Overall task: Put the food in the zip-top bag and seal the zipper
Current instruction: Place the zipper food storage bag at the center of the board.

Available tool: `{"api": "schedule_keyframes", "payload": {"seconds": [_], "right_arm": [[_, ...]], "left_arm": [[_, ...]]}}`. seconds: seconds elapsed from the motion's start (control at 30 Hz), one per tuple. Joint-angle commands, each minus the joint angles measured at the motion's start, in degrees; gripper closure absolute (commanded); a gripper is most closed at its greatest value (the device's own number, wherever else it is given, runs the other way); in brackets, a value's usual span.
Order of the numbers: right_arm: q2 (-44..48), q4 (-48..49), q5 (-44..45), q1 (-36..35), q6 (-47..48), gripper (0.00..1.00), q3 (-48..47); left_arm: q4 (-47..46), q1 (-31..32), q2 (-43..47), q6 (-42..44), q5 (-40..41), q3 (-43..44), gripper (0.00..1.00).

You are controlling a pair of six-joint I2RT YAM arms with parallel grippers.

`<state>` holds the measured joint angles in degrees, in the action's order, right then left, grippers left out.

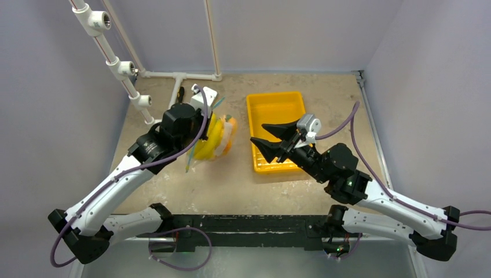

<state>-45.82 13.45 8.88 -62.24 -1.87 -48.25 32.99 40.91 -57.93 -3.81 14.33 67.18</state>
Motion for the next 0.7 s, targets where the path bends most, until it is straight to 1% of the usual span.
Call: {"api": "schedule_keyframes", "payload": {"seconds": [0.0, 0.07, 0.17, 0.33, 0.53, 0.67], "right_arm": [[2.7, 1.2, 3.4, -0.1, -1.0, 0.44, 1.0], [3.2, 1.2, 3.7, -0.1, -1.2, 0.44, 1.2], [3.7, 0.8, 3.6, -0.1, -1.7, 0.43, 1.7], [4.8, 0.3, 2.8, -0.1, -2.6, 0.41, 2.8], [5.3, -0.1, 2.3, -0.1, -3.1, 0.41, 3.6], [5.7, 0.4, 2.2, -0.1, -3.2, 0.40, 4.4]], "left_arm": [[-9.2, -0.2, -2.5, 5.9, 16.3, 4.5, 1.00], [-11.6, -0.1, -4.5, 8.5, 20.0, 4.8, 1.00], [-15.3, -0.2, -7.1, 11.2, 21.4, 3.2, 1.00], [-23.1, -0.2, -10.5, 14.5, 22.1, -5.1, 1.00], [-20.7, 0.4, -18.0, 10.5, 16.2, -7.2, 1.00], [-20.9, 2.3, -19.7, 6.7, 13.7, -8.4, 1.00]]}}
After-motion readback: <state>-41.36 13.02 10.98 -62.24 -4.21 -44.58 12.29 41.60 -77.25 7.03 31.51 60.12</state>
